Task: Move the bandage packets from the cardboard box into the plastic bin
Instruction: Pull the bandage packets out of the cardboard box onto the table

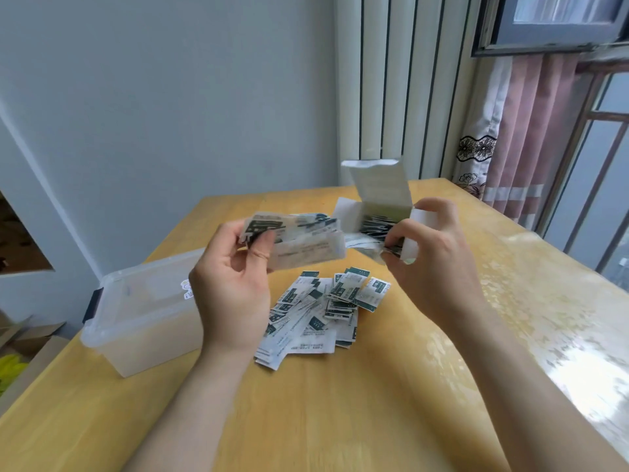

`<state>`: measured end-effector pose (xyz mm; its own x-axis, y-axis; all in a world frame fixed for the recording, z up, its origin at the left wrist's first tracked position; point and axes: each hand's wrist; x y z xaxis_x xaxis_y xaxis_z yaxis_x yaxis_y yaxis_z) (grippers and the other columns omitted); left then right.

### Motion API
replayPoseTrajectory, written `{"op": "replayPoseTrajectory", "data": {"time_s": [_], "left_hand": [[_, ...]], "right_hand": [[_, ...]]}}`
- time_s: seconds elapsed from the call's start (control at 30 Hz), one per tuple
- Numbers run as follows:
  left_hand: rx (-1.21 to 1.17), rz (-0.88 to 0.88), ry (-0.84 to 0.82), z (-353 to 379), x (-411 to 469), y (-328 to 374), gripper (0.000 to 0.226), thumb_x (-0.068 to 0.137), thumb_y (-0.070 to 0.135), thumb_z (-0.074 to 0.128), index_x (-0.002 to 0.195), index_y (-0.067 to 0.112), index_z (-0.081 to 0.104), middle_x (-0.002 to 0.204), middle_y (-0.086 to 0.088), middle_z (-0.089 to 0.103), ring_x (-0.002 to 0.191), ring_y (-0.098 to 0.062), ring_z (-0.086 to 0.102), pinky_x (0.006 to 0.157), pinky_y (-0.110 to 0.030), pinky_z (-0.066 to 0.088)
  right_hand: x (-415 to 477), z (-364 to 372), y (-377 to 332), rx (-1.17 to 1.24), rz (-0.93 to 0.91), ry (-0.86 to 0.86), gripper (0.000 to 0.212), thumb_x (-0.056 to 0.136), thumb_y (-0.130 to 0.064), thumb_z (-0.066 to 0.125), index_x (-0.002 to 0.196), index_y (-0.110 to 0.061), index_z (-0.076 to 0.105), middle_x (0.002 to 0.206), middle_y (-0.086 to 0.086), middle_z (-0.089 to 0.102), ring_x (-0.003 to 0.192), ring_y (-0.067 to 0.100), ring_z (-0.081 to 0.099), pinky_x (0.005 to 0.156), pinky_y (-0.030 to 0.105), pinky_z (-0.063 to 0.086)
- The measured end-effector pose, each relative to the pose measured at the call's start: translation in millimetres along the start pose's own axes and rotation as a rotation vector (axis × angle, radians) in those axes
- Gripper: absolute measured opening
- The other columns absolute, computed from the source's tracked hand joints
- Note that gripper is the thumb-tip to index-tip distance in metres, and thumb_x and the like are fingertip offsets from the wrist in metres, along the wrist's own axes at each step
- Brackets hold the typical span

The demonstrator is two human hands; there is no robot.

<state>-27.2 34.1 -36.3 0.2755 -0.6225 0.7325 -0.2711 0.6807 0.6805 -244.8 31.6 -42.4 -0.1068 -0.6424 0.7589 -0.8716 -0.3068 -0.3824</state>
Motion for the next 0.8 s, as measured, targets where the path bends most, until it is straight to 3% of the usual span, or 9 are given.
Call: {"op": "replayPoseTrajectory", "data": {"time_s": [0.13,0.2,0.3,0.4,0.5,0.53,0.6,0.7,0.8], "left_hand": [[0.163,-0.099,-0.119,3,-4,-11,0.022,0.088,0.017,0.068,0.091,0.039,0.063,0.081,0.018,0.070,0.075,-0.018,0.068,0.071,-0.043,0.058],[0.362,-0.140,-0.281,5,-11,-15,0.029,0.090,0.018,0.065,0.116,0.031,0.061,0.100,0.007,0.073,0.089,-0.019,0.069,0.080,-0.040,0.056],[0.721,-0.106,-0.445,9,-18,-13,0.055,0.095,0.021,0.053,0.146,0.021,0.033,0.134,0.002,0.058,0.113,-0.023,0.058,0.091,-0.034,0.046],[0.593,0.103,-0.399,9,-17,-5,0.053,0.093,0.011,0.055,0.143,0.013,0.041,0.135,-0.003,0.056,0.121,-0.022,0.054,0.099,-0.032,0.044],[0.408,0.288,-0.329,11,-18,-3,0.040,0.091,0.007,0.055,0.131,0.009,0.057,0.128,-0.001,0.060,0.114,-0.019,0.059,0.092,-0.038,0.052],[0.389,0.330,-0.324,13,-18,-1,0.037,0.091,0.008,0.056,0.128,0.009,0.060,0.126,0.000,0.062,0.111,-0.018,0.060,0.092,-0.035,0.052],[0.408,0.392,-0.308,13,-18,0,0.030,0.091,0.007,0.058,0.120,0.009,0.066,0.118,0.000,0.067,0.103,-0.018,0.061,0.091,-0.026,0.048],[0.445,0.378,-0.313,11,-16,-4,0.022,0.086,0.005,0.064,0.105,0.010,0.073,0.098,0.002,0.072,0.088,-0.018,0.062,0.083,-0.016,0.044],[0.463,0.347,-0.361,11,-15,-6,0.024,0.081,0.005,0.067,0.102,0.015,0.074,0.092,0.006,0.072,0.086,-0.018,0.062,0.077,-0.024,0.047]], "right_hand": [[2,2,5,0.183,0.278,0.091,0.023,0.070,-0.008,0.079,0.087,-0.019,0.067,0.113,0.008,0.045,0.104,0.022,0.050,0.077,0.014,0.037],[3,5,5,0.377,0.519,0.050,0.025,0.072,-0.013,0.077,0.090,-0.025,0.063,0.113,0.006,0.047,0.100,0.021,0.055,0.063,0.019,0.048],[1,11,0,0.621,0.681,-0.026,0.028,0.073,-0.013,0.079,0.086,-0.029,0.061,0.118,0.012,0.053,0.097,0.032,0.063,0.046,0.021,0.052],[-3,12,-11,0.596,0.569,-0.062,0.026,0.074,-0.014,0.079,0.086,-0.030,0.062,0.118,0.006,0.048,0.107,0.027,0.056,0.064,0.034,0.061],[-5,7,-25,0.388,0.233,-0.025,0.027,0.072,-0.008,0.080,0.090,-0.021,0.064,0.115,0.001,0.044,0.106,0.010,0.045,0.087,0.016,0.049],[-5,6,-28,0.321,0.098,-0.022,0.031,0.068,-0.007,0.082,0.091,-0.019,0.064,0.115,0.001,0.045,0.103,0.009,0.045,0.085,0.013,0.044],[-7,7,-32,0.231,-0.103,-0.073,0.039,0.063,-0.007,0.085,0.094,-0.015,0.063,0.117,0.003,0.046,0.100,0.012,0.049,0.079,0.021,0.045],[-10,6,-39,0.221,-0.199,-0.146,0.043,0.062,-0.007,0.085,0.097,-0.015,0.061,0.119,0.001,0.046,0.096,0.015,0.051,0.069,0.034,0.049],[-12,6,-44,0.177,-0.270,-0.160,0.042,0.066,-0.008,0.080,0.099,-0.018,0.057,0.120,0.000,0.045,0.087,0.025,0.056,0.056,0.042,0.050]]}}
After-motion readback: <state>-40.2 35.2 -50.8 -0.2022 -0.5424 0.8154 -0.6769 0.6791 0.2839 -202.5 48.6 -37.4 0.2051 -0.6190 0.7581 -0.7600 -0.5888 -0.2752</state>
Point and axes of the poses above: each hand's wrist, its own x-axis towards the middle knuckle, its own z-axis out of the palm, y = z × x
